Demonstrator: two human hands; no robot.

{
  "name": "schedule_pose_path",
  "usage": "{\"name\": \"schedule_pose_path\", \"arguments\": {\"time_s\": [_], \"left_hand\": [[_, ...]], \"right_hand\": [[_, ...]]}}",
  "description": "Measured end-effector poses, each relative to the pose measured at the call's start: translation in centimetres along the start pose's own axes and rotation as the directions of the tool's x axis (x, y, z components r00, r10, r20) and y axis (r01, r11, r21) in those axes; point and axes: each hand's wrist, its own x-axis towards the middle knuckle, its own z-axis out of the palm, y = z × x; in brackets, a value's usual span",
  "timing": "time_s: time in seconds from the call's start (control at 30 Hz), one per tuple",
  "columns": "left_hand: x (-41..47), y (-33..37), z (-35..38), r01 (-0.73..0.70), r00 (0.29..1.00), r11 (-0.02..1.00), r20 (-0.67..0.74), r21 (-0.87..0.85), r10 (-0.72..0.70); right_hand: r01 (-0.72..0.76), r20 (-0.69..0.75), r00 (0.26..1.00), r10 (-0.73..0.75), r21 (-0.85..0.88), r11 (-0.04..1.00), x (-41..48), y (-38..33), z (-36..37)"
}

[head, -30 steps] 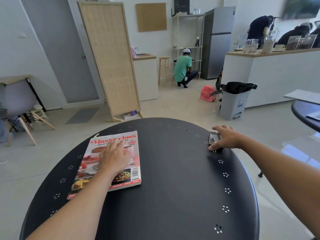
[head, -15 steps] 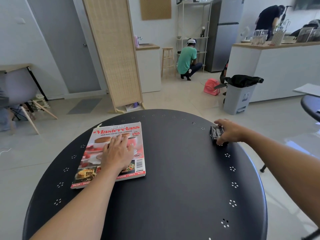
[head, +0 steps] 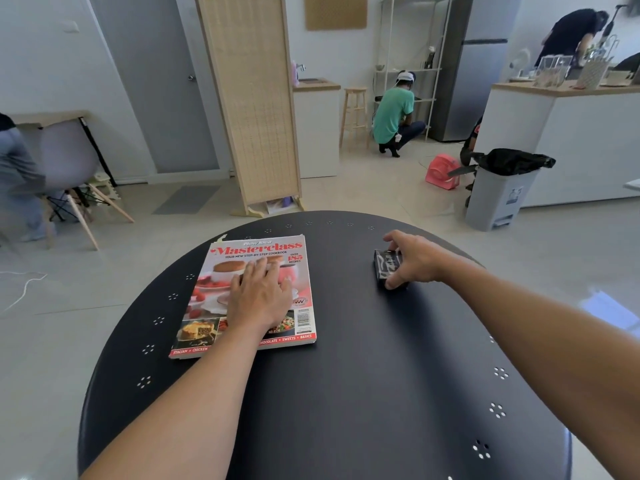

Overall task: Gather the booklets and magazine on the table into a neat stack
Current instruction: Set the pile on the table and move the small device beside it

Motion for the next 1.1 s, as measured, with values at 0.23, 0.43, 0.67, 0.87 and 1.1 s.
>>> {"name": "schedule_pose_path", "arguments": {"time_s": [0.23,0.43,0.67,0.87,1.1], "left_hand": [[0.0,-0.1,0.1,0.003,1.0,1.0,-0.008,-0.016,-0.003],[-0.2,0.0,-0.1,0.007,1.0,1.0,-0.01,-0.024,-0.007],[-0.2,0.0,-0.1,0.01,1.0,1.0,-0.015,-0.018,-0.01],[-0.1,0.0,0.0,0.011,1.0,1.0,-0.019,-0.014,-0.011],[-0.1,0.1,-0.4,0.024,1.0,1.0,0.01,-0.013,-0.024]], "right_hand": [[0.085,0.05,0.995,-0.085,-0.015,0.996,1.6,-4.9,2.1],[0.138,0.072,0.988,-0.136,-0.032,0.99,2.1,-7.6,3.3],[0.166,0.091,0.983,-0.161,-0.051,0.985,2.2,-8.9,3.8],[0.169,0.095,0.982,-0.163,-0.061,0.984,2.3,-9.1,3.9],[0.183,0.056,0.982,-0.181,-0.033,0.983,1.6,-9.3,3.2]]}}
